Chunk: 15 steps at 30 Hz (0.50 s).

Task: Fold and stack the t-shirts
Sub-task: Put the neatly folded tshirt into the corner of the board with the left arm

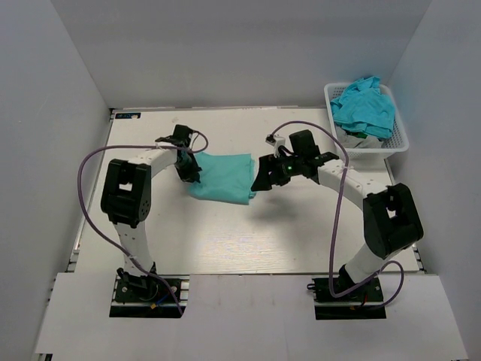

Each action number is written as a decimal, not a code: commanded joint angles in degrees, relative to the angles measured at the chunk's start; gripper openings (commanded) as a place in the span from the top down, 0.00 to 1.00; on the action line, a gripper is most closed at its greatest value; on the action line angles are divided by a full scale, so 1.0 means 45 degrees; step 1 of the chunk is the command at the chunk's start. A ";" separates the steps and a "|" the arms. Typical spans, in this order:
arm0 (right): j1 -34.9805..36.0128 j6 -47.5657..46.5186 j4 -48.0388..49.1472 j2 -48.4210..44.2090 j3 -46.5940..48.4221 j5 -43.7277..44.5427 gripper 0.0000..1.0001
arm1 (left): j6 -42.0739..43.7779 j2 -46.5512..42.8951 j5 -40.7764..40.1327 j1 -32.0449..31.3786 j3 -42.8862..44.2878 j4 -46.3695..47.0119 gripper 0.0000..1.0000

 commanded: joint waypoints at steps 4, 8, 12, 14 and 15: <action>-0.0502 -0.0304 -0.0062 0.0369 0.0329 -0.0587 0.10 | 0.0267 0.1878 -0.5894 0.0587 0.4609 -0.3565 1.00; -0.0776 -0.0693 -0.0898 0.0915 0.1247 -0.0801 0.10 | 0.1299 0.2621 -0.7147 0.1190 0.5635 -0.3728 1.00; -0.0893 -0.0988 -0.1468 0.1113 0.2028 -0.0920 0.10 | 0.2725 0.2933 -0.7285 0.2089 0.6180 -0.3061 1.00; -0.0893 -0.1086 -0.1566 0.1054 0.2400 -0.0783 0.10 | 0.3428 0.3091 -0.7285 0.2636 0.6456 -0.2478 1.00; -0.0951 -0.1202 -0.1605 0.1015 0.2613 -0.0473 0.10 | 0.4515 0.3207 -0.7150 0.2812 0.6456 -0.2088 1.00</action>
